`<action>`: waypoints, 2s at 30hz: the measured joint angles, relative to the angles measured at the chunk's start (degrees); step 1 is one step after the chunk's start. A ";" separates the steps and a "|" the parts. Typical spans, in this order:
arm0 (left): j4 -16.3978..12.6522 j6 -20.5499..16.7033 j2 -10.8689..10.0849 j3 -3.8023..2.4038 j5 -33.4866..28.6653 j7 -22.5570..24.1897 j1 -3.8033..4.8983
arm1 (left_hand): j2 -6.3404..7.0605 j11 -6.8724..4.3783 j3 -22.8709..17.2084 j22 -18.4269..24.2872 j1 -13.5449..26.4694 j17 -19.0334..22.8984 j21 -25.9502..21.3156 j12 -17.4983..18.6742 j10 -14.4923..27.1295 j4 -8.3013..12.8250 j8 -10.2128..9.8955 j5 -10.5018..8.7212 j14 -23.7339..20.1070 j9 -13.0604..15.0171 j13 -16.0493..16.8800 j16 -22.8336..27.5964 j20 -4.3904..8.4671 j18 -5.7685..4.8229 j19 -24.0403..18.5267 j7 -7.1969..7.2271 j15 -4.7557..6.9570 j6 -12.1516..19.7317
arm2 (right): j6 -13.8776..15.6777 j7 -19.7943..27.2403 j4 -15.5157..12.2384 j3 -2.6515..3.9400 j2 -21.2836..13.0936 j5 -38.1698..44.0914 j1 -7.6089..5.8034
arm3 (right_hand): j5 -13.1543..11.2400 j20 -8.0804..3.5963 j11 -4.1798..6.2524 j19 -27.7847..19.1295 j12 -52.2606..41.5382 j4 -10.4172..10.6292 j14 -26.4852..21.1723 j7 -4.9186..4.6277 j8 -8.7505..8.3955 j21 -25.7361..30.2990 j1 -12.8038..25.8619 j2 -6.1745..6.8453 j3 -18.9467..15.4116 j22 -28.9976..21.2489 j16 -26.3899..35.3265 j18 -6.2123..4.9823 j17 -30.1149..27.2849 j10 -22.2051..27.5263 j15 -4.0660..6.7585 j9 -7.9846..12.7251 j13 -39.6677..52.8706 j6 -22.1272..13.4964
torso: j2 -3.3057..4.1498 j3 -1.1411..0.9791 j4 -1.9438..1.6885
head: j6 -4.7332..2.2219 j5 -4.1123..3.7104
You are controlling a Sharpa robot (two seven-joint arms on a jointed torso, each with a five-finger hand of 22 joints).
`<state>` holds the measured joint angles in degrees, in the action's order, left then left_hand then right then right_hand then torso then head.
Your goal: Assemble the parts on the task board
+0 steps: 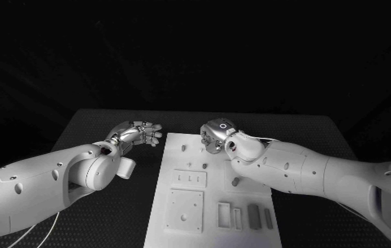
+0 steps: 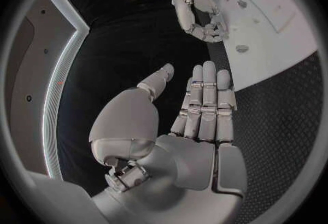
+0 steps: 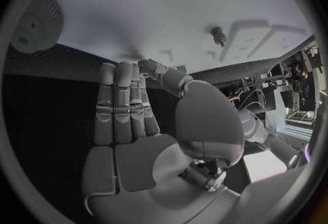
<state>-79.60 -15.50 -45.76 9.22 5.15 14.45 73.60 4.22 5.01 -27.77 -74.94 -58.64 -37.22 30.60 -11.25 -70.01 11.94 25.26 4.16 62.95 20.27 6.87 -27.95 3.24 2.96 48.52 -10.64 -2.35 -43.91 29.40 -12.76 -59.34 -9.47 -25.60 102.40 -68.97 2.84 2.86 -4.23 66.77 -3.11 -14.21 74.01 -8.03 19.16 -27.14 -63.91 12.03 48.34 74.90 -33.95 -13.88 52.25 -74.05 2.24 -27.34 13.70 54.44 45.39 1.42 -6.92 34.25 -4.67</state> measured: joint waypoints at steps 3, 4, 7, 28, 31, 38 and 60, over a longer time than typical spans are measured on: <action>0.10 0.02 0.03 0.00 0.00 -0.02 0.00 | 0.00 0.00 0.00 0.00 0.00 0.00 0.00 0.00 0.00 0.00 0.00 0.00 0.00 0.00 0.00 0.00 0.00 -0.01 0.00 0.00 0.00 0.00 | -0.23 0.11 0.26 -0.01 0.19 -0.71 0.03 | 0.00 0.17 -0.75 -0.39 -0.16 0.10 -0.05 -0.90 -1.43 -0.32 -0.25 1.42 -0.10 0.01 0.00 -0.22 0.00 3.34 -0.84 0.89 -0.65 -2.57 | 0.02 0.03 -0.03 | 0.04 -0.02; 0.13 0.02 0.04 0.00 0.00 -0.03 0.00 | 0.00 0.00 0.00 0.00 0.00 0.00 0.00 0.00 0.00 0.00 0.00 0.00 0.00 0.00 0.00 0.00 0.00 -0.02 0.00 0.00 0.00 0.00 | -0.26 0.15 0.27 -0.02 0.21 -0.89 0.03 | 0.00 0.11 -0.97 -0.49 -0.16 0.22 -0.11 -1.04 -1.71 -0.32 -0.36 1.71 -0.22 0.02 -0.01 -0.22 0.00 4.07 -0.97 1.02 -0.89 -3.11 | 0.03 0.04 -0.04 | 0.05 -0.03; 0.14 0.05 0.05 0.00 0.00 -0.07 -0.02 | 0.00 0.00 0.00 0.00 0.00 -0.04 0.00 0.00 0.00 0.00 0.00 0.00 0.00 0.00 0.00 0.00 0.00 -0.04 0.00 0.00 0.00 0.00 | -0.28 0.23 0.34 -0.02 0.20 -1.37 0.04 | 0.00 0.38 -1.51 -0.77 -0.16 0.60 -0.24 -1.20 -1.88 -0.32 -0.34 2.67 -0.46 0.06 -0.12 -0.22 0.01 5.80 -1.46 1.19 -1.49 -4.00 | 0.04 0.07 -0.07 | 0.12 -0.05; -0.31 0.23 -1.03 0.00 -0.08 -0.11 0.00 | 0.25 0.00 0.16 0.02 0.25 -0.10 0.00 0.22 0.00 0.16 -0.23 0.00 -0.41 -0.11 0.00 0.00 0.10 -0.47 -0.36 0.00 0.00 0.00 | 3.15 2.01 -11.21 4.13 -12.05 -6.32 -2.92 | 0.00 0.19 -0.54 -1.64 -2.73 0.26 -0.83 -0.56 -1.23 -4.05 1.42 5.06 -2.95 0.15 -4.22 -0.22 2.47 3.82 -0.97 0.96 -1.09 -3.79 | 0.05 -0.07 0.42 | -1.14 -0.04; -0.31 0.25 -0.99 0.00 -0.13 -0.07 0.00 | 0.31 0.00 0.03 0.02 0.31 -0.10 0.00 0.22 0.00 0.29 -0.23 0.00 -0.41 -0.11 0.00 0.22 0.03 -0.46 -0.42 0.00 0.00 0.00 | 3.01 2.93 -11.77 4.22 -14.56 -8.09 -3.63 | 0.00 -0.23 0.29 -2.21 -5.12 -0.42 -1.55 -0.86 -0.90 -6.63 2.22 5.01 -4.93 0.15 -7.33 -0.25 4.17 0.95 -0.07 0.84 0.85 -3.26 | 0.03 -0.15 0.68 | -1.38 -0.01; -0.22 0.32 -0.91 0.00 -0.21 -0.05 -0.01 | 0.31 0.00 0.03 0.02 0.31 -0.09 0.00 0.22 0.00 0.28 -0.23 0.00 -0.41 -0.10 0.00 0.22 0.03 -0.47 -0.42 0.00 0.00 0.00 | -0.09 4.98 -9.31 4.27 -16.07 -11.30 -4.06 | 0.27 -1.59 2.65 -2.29 -22.49 -0.33 -2.62 -0.05 -0.84 -15.59 3.06 5.37 -8.92 0.11 -16.48 -0.29 7.43 0.50 1.98 0.82 15.73 -2.10 | -0.14 -0.49 1.35 | -1.74 0.25; 0.40 1.04 -0.35 0.01 -0.31 -0.10 -0.02 | 0.30 0.00 0.04 0.03 0.30 -0.14 0.00 0.22 0.00 0.28 -0.23 0.00 -0.41 -0.10 0.00 0.22 0.02 0.03 -0.42 0.00 0.00 0.00 | -8.52 8.36 -3.48 4.10 -13.47 -16.22 -1.51 | 0.49 -1.58 1.94 -10.68 -68.02 0.91 -16.33 -0.50 -2.74 -35.38 3.89 4.69 -10.84 0.13 -41.18 0.05 11.30 13.37 0.70 1.45 47.75 -5.63 | 0.01 -1.30 1.76 | -1.38 0.31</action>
<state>-79.21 -14.47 -46.10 9.23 4.84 14.35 73.58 4.52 5.01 -27.73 -74.91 -58.34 -37.35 30.60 -11.03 -70.01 12.22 25.02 4.16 62.54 20.17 6.86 -27.73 3.26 2.99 48.11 -10.64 -2.35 -43.91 20.88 -4.40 -62.82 -5.37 -39.07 86.18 -70.48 3.33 1.28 -2.29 56.08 -71.13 -13.30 57.67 -8.53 16.41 -62.51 -60.02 16.73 37.49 75.03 -75.13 -13.82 63.55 -60.67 2.93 -25.89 61.45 48.81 45.40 0.12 -5.16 32.87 -4.36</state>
